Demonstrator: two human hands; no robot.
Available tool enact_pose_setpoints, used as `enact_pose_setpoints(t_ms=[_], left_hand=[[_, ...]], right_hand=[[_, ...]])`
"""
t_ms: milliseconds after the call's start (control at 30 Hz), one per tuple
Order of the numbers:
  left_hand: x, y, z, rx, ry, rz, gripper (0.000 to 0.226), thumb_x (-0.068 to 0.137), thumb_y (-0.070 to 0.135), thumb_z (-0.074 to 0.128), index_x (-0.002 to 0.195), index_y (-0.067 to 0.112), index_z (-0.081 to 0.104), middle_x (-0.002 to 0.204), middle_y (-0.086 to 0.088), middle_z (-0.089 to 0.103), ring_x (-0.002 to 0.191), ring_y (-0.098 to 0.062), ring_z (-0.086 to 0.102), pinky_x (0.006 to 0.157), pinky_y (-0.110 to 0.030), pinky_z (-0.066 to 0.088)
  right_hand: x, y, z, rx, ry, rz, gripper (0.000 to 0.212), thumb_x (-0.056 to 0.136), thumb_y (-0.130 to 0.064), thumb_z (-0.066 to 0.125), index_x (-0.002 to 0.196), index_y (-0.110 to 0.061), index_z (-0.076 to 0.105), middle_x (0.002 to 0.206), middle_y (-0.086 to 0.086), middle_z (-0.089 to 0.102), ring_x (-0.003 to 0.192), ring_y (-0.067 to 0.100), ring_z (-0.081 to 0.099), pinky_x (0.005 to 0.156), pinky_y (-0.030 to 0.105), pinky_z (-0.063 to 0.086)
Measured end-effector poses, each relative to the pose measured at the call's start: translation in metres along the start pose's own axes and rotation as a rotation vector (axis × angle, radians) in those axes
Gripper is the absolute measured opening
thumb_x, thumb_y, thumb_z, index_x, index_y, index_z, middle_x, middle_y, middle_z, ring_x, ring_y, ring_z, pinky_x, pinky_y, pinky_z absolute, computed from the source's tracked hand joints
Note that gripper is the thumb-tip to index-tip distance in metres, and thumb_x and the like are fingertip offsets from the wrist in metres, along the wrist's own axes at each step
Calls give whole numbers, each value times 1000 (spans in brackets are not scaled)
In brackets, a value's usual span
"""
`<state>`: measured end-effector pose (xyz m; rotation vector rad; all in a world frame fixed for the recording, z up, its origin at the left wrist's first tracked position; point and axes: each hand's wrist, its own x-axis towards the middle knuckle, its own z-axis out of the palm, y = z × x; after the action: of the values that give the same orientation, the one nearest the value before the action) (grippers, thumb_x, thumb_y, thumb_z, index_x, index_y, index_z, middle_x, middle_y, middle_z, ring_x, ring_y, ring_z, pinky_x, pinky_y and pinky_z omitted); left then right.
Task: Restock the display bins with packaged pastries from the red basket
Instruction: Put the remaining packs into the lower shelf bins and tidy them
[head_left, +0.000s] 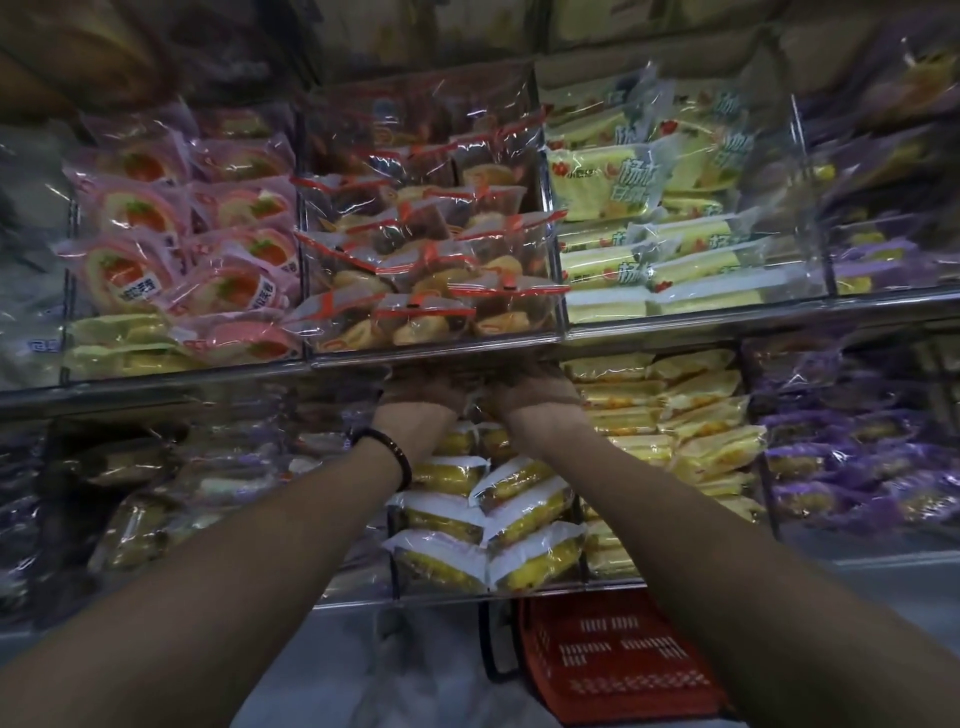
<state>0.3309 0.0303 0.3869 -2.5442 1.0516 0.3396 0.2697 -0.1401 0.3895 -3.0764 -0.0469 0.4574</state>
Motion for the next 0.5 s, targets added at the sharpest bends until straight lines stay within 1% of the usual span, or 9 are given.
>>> enact_pose_setpoints(t_ms=[67,100,167,200,233,267,333,400,500], left_hand=[[7,4,-2,-3,-2,-5,36,99,3,43,120,8,71,112,-15,73,98,-39,71,85,-48,59],[11,6,-8,-16,-12,-33,36,103,9,43,127,9,69,121,-16,71,106,-39,69,90,-49,57],[22,10,-22,-68,-85,-123,38,108,24,43,139,13,62,141,-17,62,127,-39,59,105,-48,48],[27,10,-27,-76,-81,-160,41,108,27,42,142,12,60,146,-17,59,133,-39,55,108,-47,45],[30,12,-29,-73,-85,-181,41,108,26,41,141,11,61,146,-16,59,134,-38,54,107,-46,45],[31,14,-29,-56,-90,-169,40,108,23,40,138,10,63,143,-16,62,132,-38,57,102,-46,47],[28,14,-31,-14,-82,-146,38,107,18,40,128,9,70,133,-14,68,124,-37,63,89,-42,48],[26,11,-30,-23,-105,-151,37,107,17,39,122,9,73,127,-13,71,118,-37,66,79,-38,44],[22,7,-28,-12,-54,-166,37,106,14,40,117,8,74,120,-13,74,112,-37,69,74,-37,43]], right_hand=[[3,1,2,-17,-10,4,53,87,-41,70,139,-36,59,152,2,52,144,30,40,116,47,36],[4,1,4,-22,-10,14,54,87,-45,70,139,-37,58,152,2,52,145,31,39,116,48,36],[5,0,5,-57,-18,41,51,89,-43,67,139,-34,59,151,3,53,144,31,39,114,50,38],[7,-1,7,-59,-28,57,48,93,-38,65,139,-31,59,150,4,55,143,32,40,112,50,39],[8,-2,7,-54,-44,73,45,95,-33,63,140,-29,59,149,5,56,142,32,42,112,50,40],[9,-3,7,-55,-61,84,45,97,-31,62,142,-27,59,148,5,57,141,33,44,111,51,41],[8,-5,4,-69,-83,94,45,99,-30,60,144,-26,57,146,6,59,139,34,48,108,51,44],[7,-3,1,-71,-90,103,42,101,-29,55,143,-26,56,144,6,60,134,33,53,103,48,47],[4,-4,-3,-75,-46,127,42,103,-24,48,145,-24,52,143,8,60,131,32,57,98,46,50]])
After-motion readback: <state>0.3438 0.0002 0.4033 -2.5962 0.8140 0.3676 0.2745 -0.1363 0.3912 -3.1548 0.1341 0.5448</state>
